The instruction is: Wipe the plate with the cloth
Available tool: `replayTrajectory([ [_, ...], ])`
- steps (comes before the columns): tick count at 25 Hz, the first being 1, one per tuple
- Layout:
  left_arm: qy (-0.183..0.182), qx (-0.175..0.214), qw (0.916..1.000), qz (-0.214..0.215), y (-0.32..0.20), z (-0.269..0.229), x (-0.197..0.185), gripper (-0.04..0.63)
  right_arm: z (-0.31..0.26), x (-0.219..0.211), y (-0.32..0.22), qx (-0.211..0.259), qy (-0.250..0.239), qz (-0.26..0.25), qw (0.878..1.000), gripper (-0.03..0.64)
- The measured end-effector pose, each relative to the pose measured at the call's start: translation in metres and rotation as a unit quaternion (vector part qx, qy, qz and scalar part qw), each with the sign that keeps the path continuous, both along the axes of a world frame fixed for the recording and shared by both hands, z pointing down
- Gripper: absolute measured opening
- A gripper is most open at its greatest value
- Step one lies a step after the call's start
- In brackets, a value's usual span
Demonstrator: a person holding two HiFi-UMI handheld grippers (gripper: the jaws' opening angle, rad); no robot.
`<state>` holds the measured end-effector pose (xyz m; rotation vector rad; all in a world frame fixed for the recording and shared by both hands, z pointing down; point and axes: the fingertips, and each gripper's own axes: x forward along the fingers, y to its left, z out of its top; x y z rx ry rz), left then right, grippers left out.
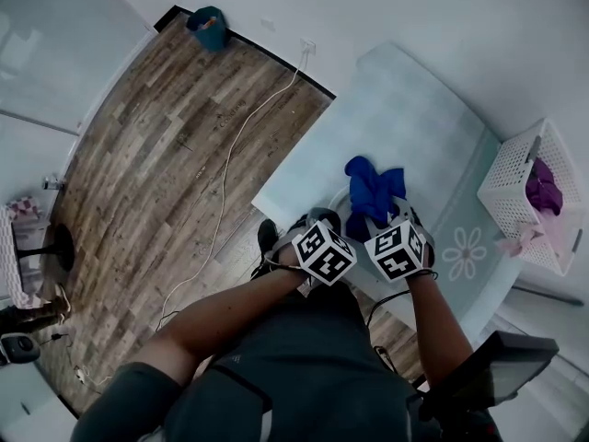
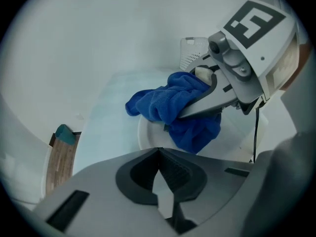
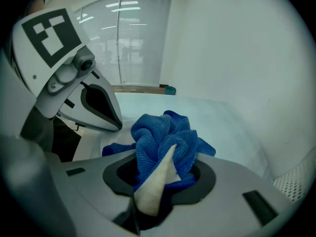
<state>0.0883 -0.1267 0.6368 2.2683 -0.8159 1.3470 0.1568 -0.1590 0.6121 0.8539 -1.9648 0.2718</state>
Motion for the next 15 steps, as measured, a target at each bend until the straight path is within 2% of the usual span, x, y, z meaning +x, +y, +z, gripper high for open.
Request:
replayTrajectory([
  [4,-0.022,-0.011,0.9996,0.015,0.001,0.001,0.000,0.008,0.001,0.018,0.004,-0.009,0.015,0.013,1.000,0.152],
  [8,-0.017,-0.034,0.9992,0.011,0.004,0.000,-0.001,0.008,-0.010,0.029,0.003,-0.001,0.024,0.025,0.999,0.153],
  [11,-0.023,-0.048,0.9984,0.020,0.008,-0.001,-0.003,0.008,-0.030,0.014,-0.002,0.014,-0.026,0.040,0.999,0.153],
  [15,-0.030,-0.050,0.9979,0.029,0.014,-0.002,-0.006,0.008,-0.033,-0.030,-0.002,-0.005,-0.084,0.023,0.996,0.153],
])
